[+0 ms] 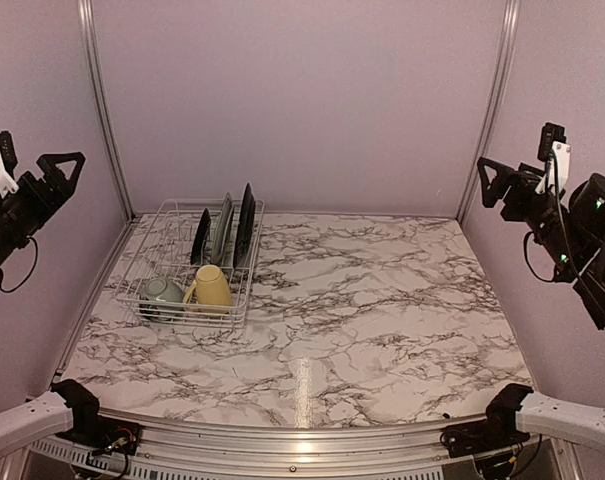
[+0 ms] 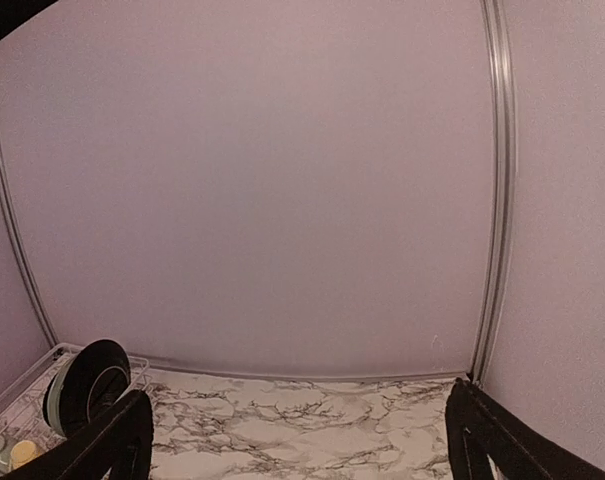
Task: Unload the mixed dishes from the dish rack
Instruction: Grab the plate from the dish rack.
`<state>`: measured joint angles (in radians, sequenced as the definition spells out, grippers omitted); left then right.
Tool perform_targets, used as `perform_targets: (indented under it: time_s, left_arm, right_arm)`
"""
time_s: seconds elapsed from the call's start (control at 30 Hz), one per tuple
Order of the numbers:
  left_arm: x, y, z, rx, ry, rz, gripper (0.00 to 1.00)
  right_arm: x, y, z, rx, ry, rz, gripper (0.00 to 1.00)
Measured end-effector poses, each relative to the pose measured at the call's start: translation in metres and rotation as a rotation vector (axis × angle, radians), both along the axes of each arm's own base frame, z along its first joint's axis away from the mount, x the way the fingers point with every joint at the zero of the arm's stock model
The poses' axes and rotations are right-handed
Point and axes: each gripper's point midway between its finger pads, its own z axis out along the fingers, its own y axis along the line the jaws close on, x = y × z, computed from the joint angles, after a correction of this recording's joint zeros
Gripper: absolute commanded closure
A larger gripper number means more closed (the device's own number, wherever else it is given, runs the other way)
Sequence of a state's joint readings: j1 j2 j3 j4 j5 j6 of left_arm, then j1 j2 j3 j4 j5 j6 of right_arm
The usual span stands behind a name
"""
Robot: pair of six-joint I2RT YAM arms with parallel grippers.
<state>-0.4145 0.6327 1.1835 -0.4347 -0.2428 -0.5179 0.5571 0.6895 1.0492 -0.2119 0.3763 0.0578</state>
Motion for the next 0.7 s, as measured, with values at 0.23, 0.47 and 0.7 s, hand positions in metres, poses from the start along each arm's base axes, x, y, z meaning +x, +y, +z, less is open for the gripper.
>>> perform_targets:
  time_s: [0.23, 0.47, 0.7]
  left_arm:
    - [0.036, -0.007, -0.037, 0.01, 0.113, 0.022, 0.01]
    - [0.061, -0.016, -0.074, 0.011, 0.217, 0.007, 0.01]
    - [0.07, -0.028, -0.094, -0.019, 0.264, -0.045, 0.01]
  right_arm:
    - [0.04, 0.004, -0.035, -0.03, 0.124, -0.059, 0.02]
    - [0.059, 0.004, -0.056, -0.052, 0.185, -0.078, 0.02]
    - [0.062, 0.011, -0.075, -0.04, 0.22, -0.034, 0.01]
